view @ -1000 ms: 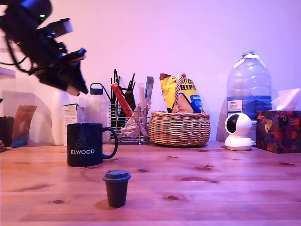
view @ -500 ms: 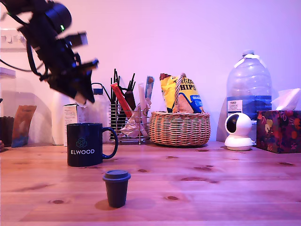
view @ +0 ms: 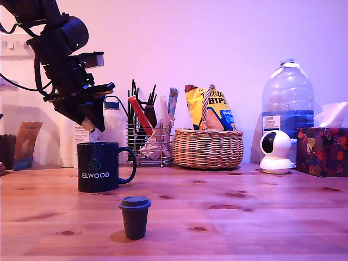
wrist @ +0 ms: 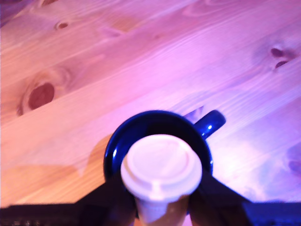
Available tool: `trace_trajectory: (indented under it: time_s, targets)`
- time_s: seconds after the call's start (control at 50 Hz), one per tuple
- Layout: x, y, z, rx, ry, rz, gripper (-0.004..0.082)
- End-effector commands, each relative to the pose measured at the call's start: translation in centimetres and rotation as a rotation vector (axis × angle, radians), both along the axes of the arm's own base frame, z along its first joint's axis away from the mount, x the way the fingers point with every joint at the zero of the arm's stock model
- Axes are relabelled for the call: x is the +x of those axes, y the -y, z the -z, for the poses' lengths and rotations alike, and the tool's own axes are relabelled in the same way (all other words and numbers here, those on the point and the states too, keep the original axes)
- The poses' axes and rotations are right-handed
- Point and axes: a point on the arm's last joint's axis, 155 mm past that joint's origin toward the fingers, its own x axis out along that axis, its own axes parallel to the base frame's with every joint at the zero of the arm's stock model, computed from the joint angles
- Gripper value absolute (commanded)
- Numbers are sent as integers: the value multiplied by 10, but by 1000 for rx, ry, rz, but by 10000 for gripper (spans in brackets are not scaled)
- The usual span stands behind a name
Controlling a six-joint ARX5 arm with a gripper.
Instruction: Pick up the coffee capsules from the table one by one and drop them inside the nearest coffee cup
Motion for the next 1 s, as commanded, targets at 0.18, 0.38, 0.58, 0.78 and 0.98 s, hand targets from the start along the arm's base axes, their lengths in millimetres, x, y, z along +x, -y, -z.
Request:
trace_trajectory:
  time_s: [0.18,0.38,0.58,0.78,0.98]
  targets:
    - [1,3,7,6,-7,12,198]
    - [3,4,5,3,3,11,203]
    - [11,5,-1,-16,36,-10,716]
    - [16,6,-9,-26,69,-12,765]
    - [14,8,-16,-27,81,-5,760]
